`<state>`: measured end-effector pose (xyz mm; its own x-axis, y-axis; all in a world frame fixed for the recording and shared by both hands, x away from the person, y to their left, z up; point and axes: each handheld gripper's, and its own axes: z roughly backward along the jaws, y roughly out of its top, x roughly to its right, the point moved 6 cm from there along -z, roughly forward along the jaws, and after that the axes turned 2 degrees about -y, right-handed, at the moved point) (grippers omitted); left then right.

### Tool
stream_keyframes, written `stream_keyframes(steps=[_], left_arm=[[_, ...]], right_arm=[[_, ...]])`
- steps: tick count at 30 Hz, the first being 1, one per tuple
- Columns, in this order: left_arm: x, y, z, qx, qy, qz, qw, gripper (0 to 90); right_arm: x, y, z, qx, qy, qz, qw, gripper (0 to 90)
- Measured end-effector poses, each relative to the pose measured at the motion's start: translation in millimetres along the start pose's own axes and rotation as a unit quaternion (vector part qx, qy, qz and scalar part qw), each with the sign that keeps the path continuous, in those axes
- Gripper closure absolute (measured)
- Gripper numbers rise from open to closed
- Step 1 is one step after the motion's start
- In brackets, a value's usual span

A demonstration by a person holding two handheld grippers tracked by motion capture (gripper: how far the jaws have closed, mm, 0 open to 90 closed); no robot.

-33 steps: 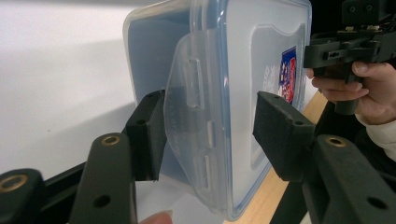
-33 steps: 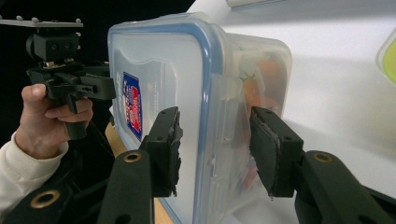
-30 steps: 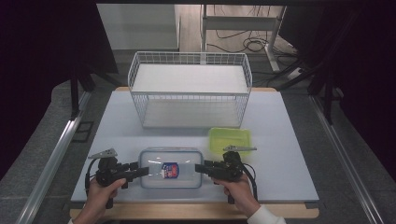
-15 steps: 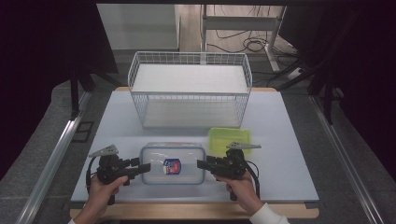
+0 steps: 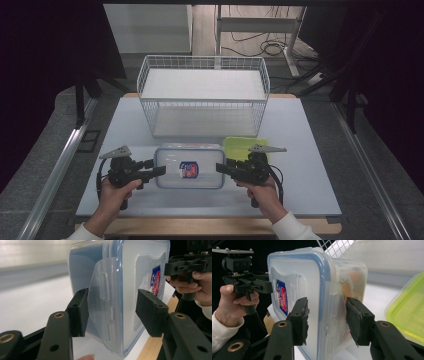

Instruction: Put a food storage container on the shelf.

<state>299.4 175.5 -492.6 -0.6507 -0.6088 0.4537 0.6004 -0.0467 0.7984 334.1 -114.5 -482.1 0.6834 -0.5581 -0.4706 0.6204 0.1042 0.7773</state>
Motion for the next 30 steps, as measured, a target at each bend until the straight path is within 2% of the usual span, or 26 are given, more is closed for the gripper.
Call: stream_keyframes(steps=[11, 22, 30], left_arm=[[4.8, 44.5, 0.3, 0.021, 0.001, -0.024, 0.9995, 45.7], [7.9, 102.1, 0.7, 0.044, 0.002, -0.047, 0.9979, 45.6], [3.9, 140.6, 0.0, 0.046, 0.007, -0.059, 0.9971, 45.5]], right_arm=[[-1.5, 43.6, 10.9, 0.016, -0.010, 0.027, 0.9994, 53.6], [-4.3, 103.6, 24.1, 0.033, -0.022, 0.057, 0.9976, 53.2], [2.8, 139.8, 25.0, 0.040, -0.016, 0.052, 0.9977, 53.2]])
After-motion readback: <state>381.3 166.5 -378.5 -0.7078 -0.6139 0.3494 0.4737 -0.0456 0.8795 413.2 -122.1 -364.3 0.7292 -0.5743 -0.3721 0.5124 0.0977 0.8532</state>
